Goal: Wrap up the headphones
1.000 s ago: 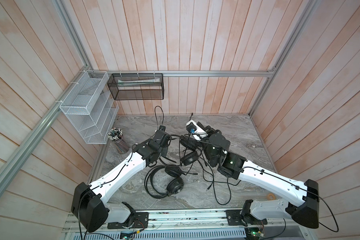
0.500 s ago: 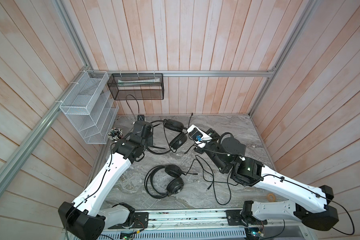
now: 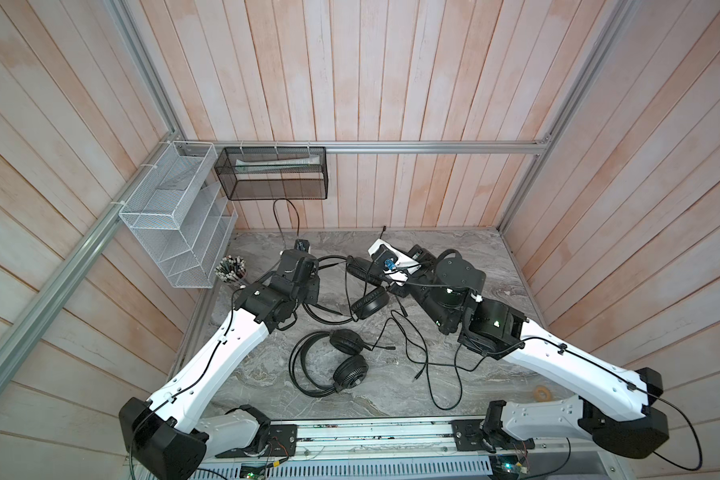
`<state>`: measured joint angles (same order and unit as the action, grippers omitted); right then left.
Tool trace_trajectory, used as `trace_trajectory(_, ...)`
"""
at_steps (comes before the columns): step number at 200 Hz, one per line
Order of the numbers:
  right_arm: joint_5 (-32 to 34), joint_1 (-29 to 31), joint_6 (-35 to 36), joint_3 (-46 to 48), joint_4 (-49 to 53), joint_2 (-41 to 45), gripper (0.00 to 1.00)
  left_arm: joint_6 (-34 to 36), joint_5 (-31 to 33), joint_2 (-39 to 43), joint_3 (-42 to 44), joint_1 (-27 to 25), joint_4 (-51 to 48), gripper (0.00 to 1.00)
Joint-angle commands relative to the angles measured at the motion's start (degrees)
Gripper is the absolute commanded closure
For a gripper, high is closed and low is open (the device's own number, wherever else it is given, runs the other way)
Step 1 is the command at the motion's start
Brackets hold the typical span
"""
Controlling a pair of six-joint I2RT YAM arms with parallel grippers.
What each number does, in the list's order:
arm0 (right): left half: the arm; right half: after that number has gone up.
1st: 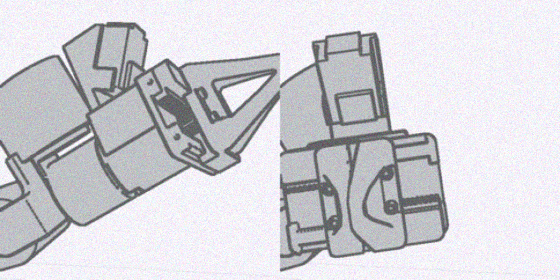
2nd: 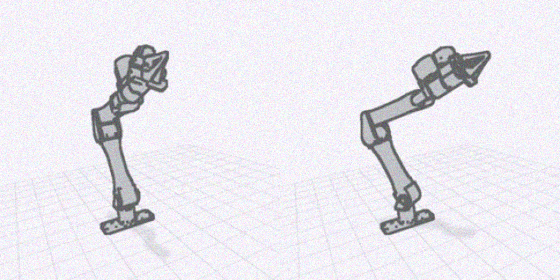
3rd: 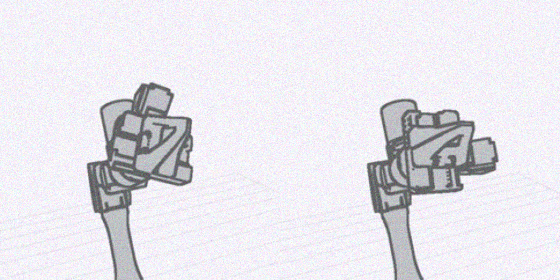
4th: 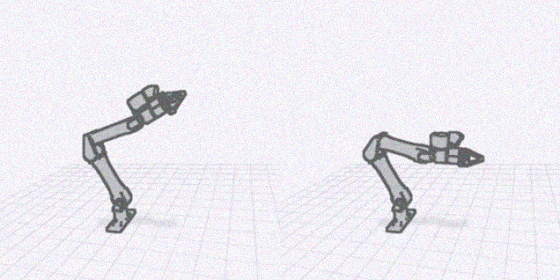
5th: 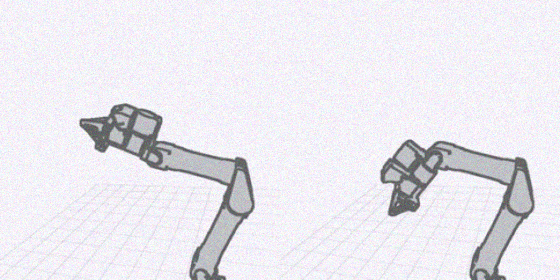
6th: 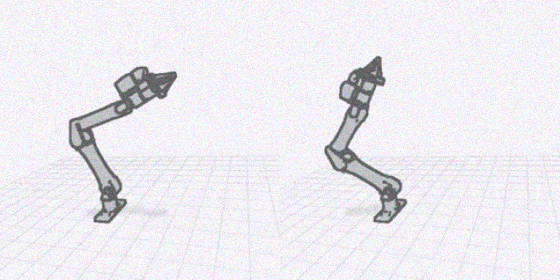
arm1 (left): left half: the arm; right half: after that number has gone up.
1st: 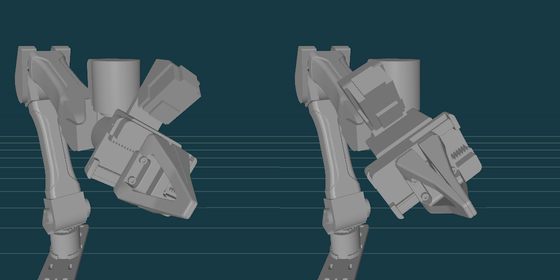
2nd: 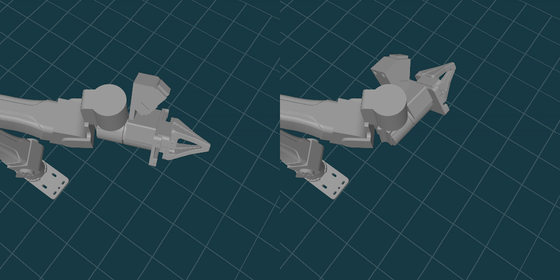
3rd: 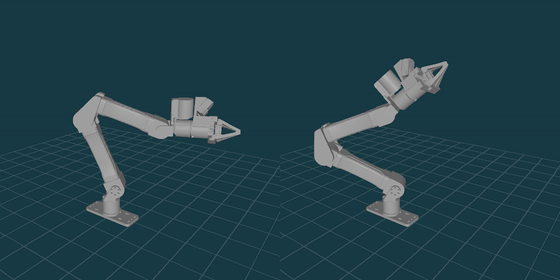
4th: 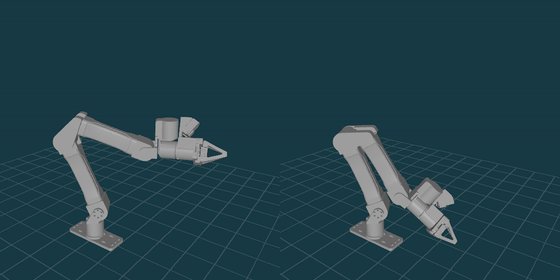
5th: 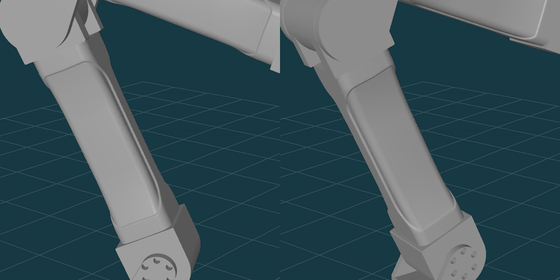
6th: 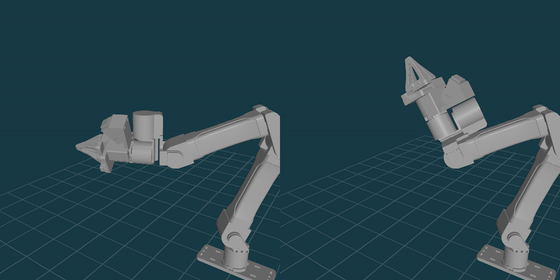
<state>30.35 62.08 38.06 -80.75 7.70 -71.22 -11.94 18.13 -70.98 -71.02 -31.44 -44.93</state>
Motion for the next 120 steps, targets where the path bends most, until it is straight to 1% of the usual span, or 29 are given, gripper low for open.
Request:
trace_trajectory(1, -4.1, -1.5, 1.0, -4.3, 3.2, -1.5, 1.00, 0.7, -2.3, 0.0, 1.1, -1.7, 4.5, 1.00)
trace_trajectory(19, -7.2, -3.0, 0.8, -6.2, 5.6, -3.3, 1.00, 0.6, -4.2, 0.6, 2.1, -2.3, 5.7, 1.00)
trace_trajectory(42, -10.1, -3.3, 0.6, -8.9, 8.5, -6.4, 1.00, 0.7, -5.5, 0.6, 2.8, -4.1, 6.1, 1.00)
trace_trajectory(69, -11.5, -3.4, 0.3, -11.1, 8.9, -8.9, 1.00, -0.1, -7.2, 0.3, 3.0, -5.6, 6.2, 1.00)
trace_trajectory(79, -12.3, -3.5, -0.2, -12.2, 10.4, -9.6, 1.00, -1.6, -6.3, 0.0, 2.8, -5.5, 5.4, 1.00)
trace_trajectory(85, -12.9, -3.3, -0.4, -12.3, 11.1, -9.7, 1.00, -2.4, -6.0, -0.3, 2.5, -5.1, 4.6, 1.00)
trace_trajectory(97, -12.9, -2.7, -0.2, -11.2, 10.9, -9.1, 1.00, -3.9, -8.5, -0.8, 1.6, -3.2, 3.0, 1.00)
trace_trajectory(105, -12.9, -2.2, 0.1, -9.9, 10.3, -8.3, 1.00, -5.3, -11.6, -0.8, 1.6, -1.0, 2.6, 1.00)
trace_trajectory(120, -12.5, -1.1, 0.3, -7.5, 8.9, -6.7, 1.00, -7.6, -19.4, -0.3, 2.0, 4.3, 2.9, 1.00)
